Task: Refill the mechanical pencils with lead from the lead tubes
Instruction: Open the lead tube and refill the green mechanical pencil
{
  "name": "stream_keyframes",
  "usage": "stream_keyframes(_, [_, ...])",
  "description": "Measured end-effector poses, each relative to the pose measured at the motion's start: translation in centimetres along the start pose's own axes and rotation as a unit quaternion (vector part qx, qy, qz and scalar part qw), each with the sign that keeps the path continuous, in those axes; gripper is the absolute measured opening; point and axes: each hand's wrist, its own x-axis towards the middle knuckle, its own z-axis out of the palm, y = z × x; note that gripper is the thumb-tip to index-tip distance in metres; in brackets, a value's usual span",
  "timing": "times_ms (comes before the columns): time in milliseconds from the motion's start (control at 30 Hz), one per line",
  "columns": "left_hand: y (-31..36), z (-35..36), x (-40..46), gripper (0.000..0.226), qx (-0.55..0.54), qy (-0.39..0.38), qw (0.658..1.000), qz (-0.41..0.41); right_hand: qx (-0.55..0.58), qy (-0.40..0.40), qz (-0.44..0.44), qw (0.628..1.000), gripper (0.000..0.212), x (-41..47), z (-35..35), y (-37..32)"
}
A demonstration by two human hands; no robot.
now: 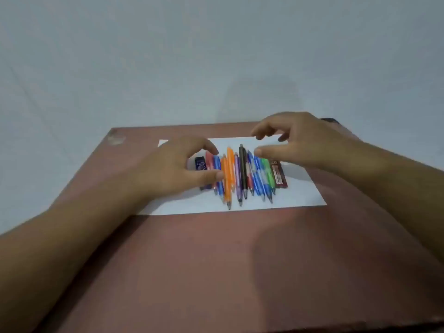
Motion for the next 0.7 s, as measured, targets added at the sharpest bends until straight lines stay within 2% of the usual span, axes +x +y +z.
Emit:
stream_keyframes(100, [0.7,0.1,-2.7,0.077,0.033,-0.004,0.999,0.016,-0.031,0.012,0.033,0.999,0.035,-3.5,1.8,-1.0])
stream_keyframes(233, [2.1,-0.3,-4.9,0.082,0.057,-0.033,0.998,0.005,-0.079,0.014,0.034,0.996,0.053,-6.8,3.5,-2.5])
stream_keyframes(367, [2.3,-0.4,-6.7,0.096,0.064,-0.07,0.995,-0.031,-0.081,0.021,0.03,0.996,0.058,-8.5,3.7,-3.3])
stream_keyframes(467, [2.2,-1.1,-7.3,0.101,0.068,-0.09,0.993,-0.041,-0.081,0.015,0.012,0.997,0.043,-9.1,3.9,-3.6])
stream_keyframes(567, [1.7,-1.8,-7.8,0.106,0.077,-0.103,0.991,-0.037,-0.073,0.022,-0.011,0.997,0.039,-9.2,4.1,-3.3])
stream_keyframes(700, [1.5,-2.1,-8.5,0.108,0.146,-0.136,0.98,-0.013,-0.027,0.039,-0.017,0.999,0.023,-8.5,3.9,-2.4])
